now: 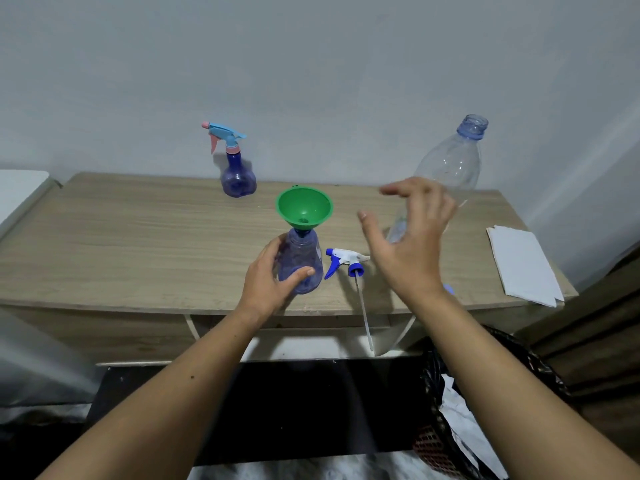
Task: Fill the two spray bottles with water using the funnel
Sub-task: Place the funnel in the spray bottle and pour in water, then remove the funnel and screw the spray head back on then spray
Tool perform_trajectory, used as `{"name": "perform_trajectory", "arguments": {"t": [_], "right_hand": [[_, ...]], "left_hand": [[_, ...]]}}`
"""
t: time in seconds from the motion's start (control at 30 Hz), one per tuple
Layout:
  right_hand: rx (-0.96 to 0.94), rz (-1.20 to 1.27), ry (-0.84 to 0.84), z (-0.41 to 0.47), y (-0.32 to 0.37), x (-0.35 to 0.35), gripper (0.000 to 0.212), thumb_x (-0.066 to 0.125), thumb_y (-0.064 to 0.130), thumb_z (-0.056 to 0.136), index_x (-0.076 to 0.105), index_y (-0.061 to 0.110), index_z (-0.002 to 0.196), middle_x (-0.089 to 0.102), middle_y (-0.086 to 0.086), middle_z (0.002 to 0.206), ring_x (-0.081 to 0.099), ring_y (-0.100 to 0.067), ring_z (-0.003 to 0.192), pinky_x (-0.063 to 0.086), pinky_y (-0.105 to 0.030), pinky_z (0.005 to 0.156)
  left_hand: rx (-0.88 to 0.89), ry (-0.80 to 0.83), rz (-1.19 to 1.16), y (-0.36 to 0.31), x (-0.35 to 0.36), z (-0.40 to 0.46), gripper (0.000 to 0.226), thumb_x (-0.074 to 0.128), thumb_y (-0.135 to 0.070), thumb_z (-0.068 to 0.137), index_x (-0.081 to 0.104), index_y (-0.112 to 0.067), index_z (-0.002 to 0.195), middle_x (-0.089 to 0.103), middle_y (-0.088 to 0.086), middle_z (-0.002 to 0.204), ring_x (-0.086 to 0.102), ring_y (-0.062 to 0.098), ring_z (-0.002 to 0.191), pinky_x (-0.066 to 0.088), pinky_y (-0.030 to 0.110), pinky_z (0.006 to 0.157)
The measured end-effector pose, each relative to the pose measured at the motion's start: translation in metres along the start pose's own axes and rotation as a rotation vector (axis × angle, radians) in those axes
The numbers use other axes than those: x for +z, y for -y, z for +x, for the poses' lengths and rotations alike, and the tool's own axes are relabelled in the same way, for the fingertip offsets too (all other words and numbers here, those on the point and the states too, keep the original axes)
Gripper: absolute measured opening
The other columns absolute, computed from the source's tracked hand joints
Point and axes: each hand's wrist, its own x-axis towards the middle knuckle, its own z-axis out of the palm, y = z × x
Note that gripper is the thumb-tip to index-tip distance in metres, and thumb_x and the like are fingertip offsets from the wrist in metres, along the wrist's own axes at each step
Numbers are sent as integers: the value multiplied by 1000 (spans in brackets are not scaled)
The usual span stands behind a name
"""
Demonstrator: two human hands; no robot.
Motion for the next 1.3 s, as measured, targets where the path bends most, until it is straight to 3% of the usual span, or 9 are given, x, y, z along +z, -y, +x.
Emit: {"name": "perform_trajectory", "arguments": {"t": [0.07, 0.13, 0.27, 0.57, 0.9, 1.07, 1.3], "right_hand": [[-56, 92, 177, -2, 6, 13, 32, 83, 22, 88, 70, 13, 115, 56, -7, 123, 53, -26, 121, 36, -26, 109], [-109, 146, 311, -4, 9, 23, 28, 82, 19, 89, 72, 14, 116, 56, -5, 125, 58, -24, 120, 46, -31, 106], [-190, 146, 399, -3, 10, 36, 23, 79, 13, 90, 76, 15, 113, 62, -2, 120, 62, -25, 113, 52, -40, 97], [-205, 128, 357, 8, 12, 39, 10, 78, 9, 91, 78, 11, 101, 68, -4, 106, 65, -26, 102, 49, -29, 92], [-142, 176, 306, 11, 10, 38, 10, 79, 15, 92, 79, 12, 102, 70, 1, 104, 66, -22, 98, 54, -41, 88], [-71, 218, 264, 15, 8, 39, 10, 80, 16, 91, 80, 17, 102, 72, 6, 98, 64, -15, 91, 54, -40, 86], [89, 262, 225, 17, -8, 44, 11, 76, 17, 94, 79, 18, 105, 76, 7, 98, 70, -18, 90, 57, -38, 86]], "left_hand": [[2, -10, -20, 0, 0, -1, 84, 91, -49, 81, 56, -22, 153, 70, -6, 143, 67, 12, 132, 56, 46, 115], [8, -13, -40, -2, 1, -2, 86, 88, -56, 79, 56, -22, 152, 70, -5, 143, 67, 13, 133, 55, 47, 115], [0, -15, -62, -1, 2, -2, 89, 87, -58, 78, 56, -20, 153, 69, -3, 145, 66, 14, 135, 55, 49, 115], [-4, -35, -58, 2, 5, 0, 89, 84, -59, 77, 57, -20, 152, 70, -3, 145, 66, 16, 134, 54, 50, 114], [9, -27, -59, 6, 6, 0, 80, 87, -56, 80, 58, -27, 149, 69, -8, 143, 66, 15, 132, 55, 50, 113], [9, -17, -62, 5, 4, 0, 79, 88, -51, 81, 57, -30, 150, 69, -11, 143, 66, 12, 132, 55, 48, 114], [53, 14, -9, 11, -2, 5, 74, 88, -48, 82, 59, -29, 148, 70, -11, 138, 68, 11, 127, 56, 48, 110]]}}
